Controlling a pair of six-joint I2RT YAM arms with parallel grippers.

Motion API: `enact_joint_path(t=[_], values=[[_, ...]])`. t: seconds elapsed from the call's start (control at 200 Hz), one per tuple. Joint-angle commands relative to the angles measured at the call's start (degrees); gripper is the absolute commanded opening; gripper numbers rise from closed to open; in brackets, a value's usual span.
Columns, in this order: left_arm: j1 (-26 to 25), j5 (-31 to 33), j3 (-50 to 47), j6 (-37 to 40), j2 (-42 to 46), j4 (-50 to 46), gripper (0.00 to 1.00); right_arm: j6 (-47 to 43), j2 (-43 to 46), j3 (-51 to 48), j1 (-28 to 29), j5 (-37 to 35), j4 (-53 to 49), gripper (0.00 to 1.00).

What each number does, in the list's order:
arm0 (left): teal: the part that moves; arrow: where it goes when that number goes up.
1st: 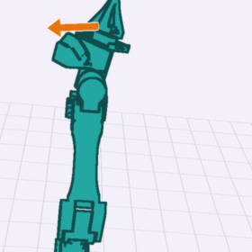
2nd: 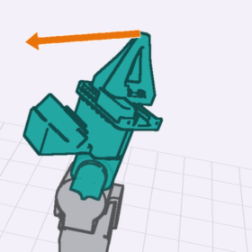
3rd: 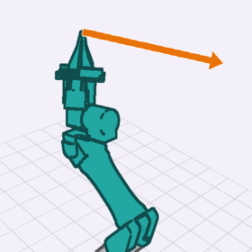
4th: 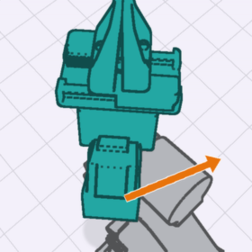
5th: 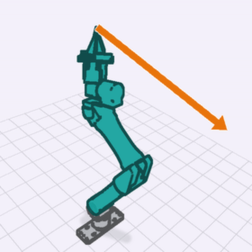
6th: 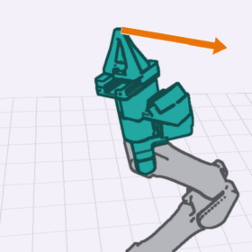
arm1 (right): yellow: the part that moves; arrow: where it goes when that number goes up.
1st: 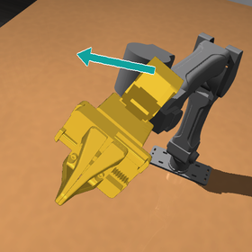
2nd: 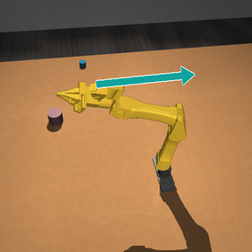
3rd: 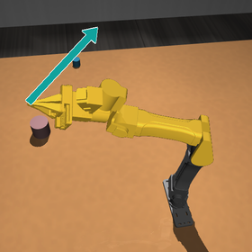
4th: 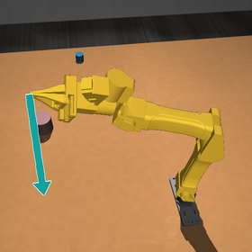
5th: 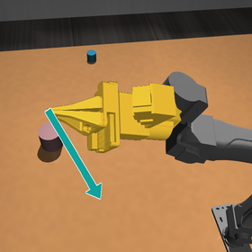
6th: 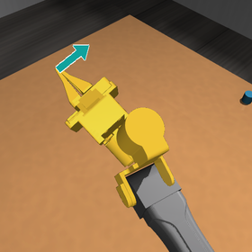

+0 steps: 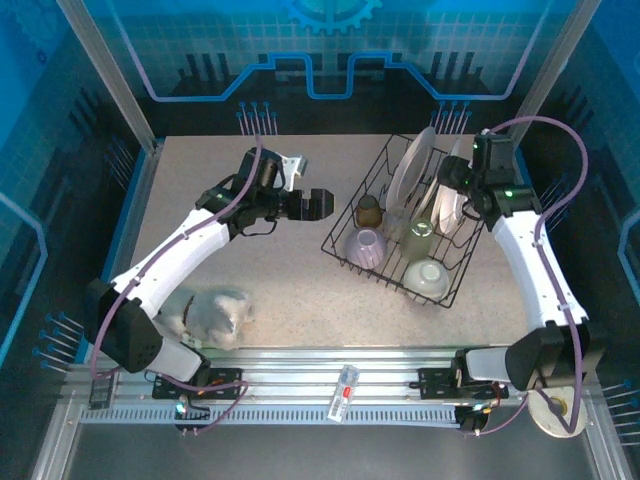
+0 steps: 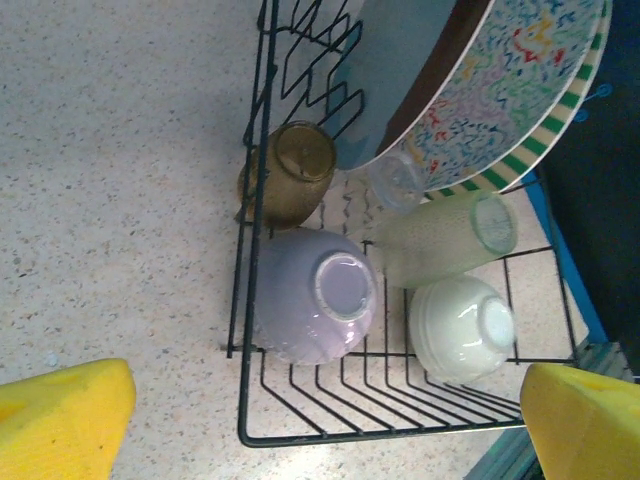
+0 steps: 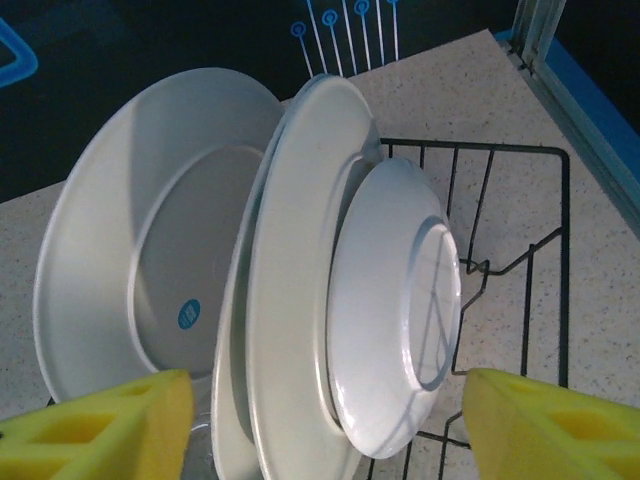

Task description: Unload the mixed dishes from the dish rack

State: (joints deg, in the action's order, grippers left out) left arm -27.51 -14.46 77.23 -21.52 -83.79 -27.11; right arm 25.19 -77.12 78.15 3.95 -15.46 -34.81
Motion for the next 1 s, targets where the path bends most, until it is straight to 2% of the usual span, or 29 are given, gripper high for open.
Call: enact_joint_path(t=[0.0,0.265,0.786,0.991], values=[[-0.4,-1.5,1.4,-1.7,2.9,0.1,0.99,1.0,-3.6,4.2,1.5,-3.6,-4.8,0.68],[-0.3,0.6,0.2,-0.9,5.3,-0.1,0.99,2.1,-8.1,7.1,3.2,-7.0,-6.9,0.55],[-0.4,-0.5,0.5,-1.2,7.8,0.2,0.99,2.7,-14.7,10.4,3.6,-8.8,-9.1,0.53],[-0.4,-0.3,0.6,-1.2,8.1,0.3,0.99,3.0,-15.5,10.7,4.0,-10.2,-8.8,0.43]])
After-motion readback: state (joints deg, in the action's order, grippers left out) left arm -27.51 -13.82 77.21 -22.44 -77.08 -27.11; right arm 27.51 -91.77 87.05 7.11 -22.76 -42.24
